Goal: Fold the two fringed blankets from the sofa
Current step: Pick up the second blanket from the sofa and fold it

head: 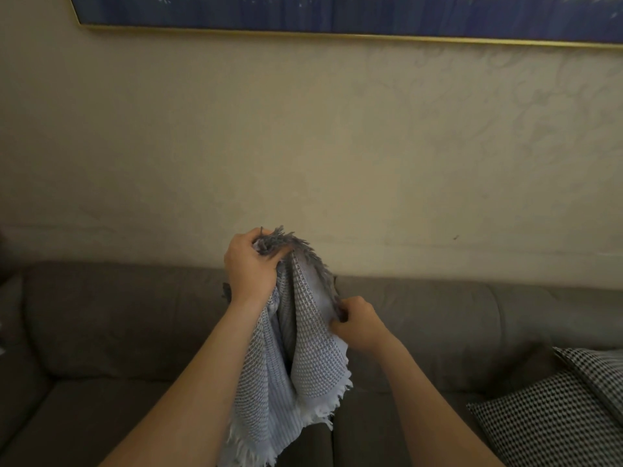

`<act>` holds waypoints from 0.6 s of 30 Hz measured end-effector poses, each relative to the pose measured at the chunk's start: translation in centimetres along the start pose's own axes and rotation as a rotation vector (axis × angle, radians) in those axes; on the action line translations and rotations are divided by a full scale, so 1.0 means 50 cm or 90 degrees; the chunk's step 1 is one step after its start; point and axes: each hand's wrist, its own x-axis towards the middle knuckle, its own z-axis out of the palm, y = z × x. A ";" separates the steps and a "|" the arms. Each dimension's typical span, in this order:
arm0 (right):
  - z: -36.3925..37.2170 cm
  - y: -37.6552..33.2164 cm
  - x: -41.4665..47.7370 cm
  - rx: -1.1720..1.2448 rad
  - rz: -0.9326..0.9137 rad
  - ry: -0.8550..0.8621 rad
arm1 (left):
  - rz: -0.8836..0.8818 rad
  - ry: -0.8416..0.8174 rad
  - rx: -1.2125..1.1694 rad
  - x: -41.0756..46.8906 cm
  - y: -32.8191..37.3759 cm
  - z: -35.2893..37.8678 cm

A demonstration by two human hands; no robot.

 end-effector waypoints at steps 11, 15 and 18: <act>-0.037 -0.015 -0.004 0.072 -0.061 0.161 | -0.054 0.051 0.004 -0.001 -0.002 -0.008; -0.044 -0.022 -0.021 0.153 -0.006 0.058 | -0.077 0.056 0.008 -0.002 -0.017 0.000; -0.070 -0.034 -0.032 0.115 0.054 -0.147 | -0.094 0.040 0.028 -0.005 -0.039 0.010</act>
